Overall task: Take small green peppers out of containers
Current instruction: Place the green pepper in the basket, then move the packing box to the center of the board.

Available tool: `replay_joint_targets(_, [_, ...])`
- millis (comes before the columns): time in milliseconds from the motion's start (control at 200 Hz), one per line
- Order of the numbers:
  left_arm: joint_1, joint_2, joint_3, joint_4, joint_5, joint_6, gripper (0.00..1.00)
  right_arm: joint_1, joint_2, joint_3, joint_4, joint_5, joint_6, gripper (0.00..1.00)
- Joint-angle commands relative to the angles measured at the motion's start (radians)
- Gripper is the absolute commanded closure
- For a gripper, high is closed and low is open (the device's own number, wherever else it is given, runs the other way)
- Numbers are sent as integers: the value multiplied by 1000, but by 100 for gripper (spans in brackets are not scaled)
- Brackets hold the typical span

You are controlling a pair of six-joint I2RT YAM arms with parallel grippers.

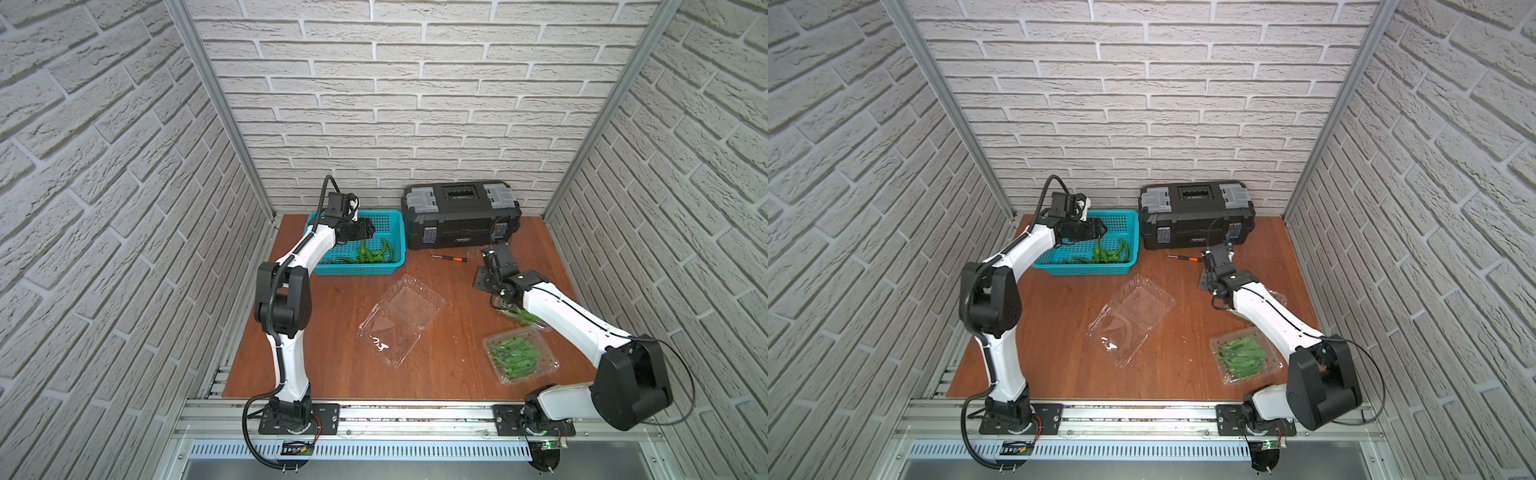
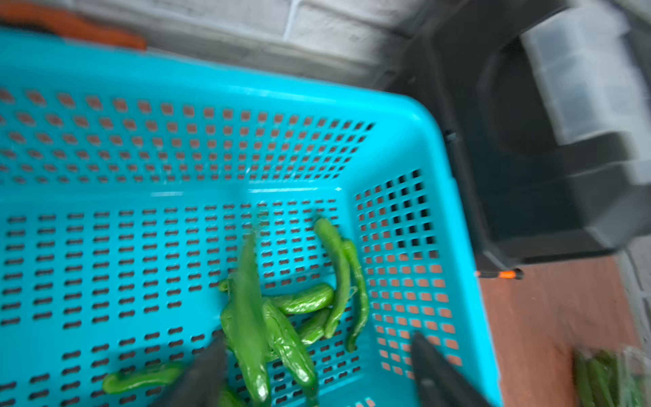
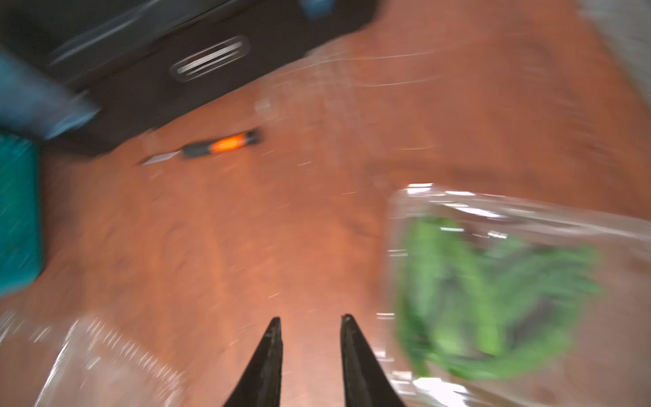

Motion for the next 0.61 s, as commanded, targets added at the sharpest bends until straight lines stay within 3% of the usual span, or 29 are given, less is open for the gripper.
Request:
replay_joint_targets(0, [-66,-62,17,51,-2,-26,2,-159,-61,-35,-129,49,27,62])
replay_joint_targets(120, [-139,-97,-15,79,-12,-9,2,-342,-48,-44,-177,26,21,55])
replay_joint_targets(325, [-257,-97,-11,78,67,-1,2,-609,-13,-117,-127,-78,35,55])
replay_joint_targets(490, [-324,-46,4,62,140,-19,2,-607,-29,-177,-40,-225,-40,61])
replay_joint_targets(600, [-358,-6,34,17,179,7,2,-538,-58,-229,-16,-304,-45,63])
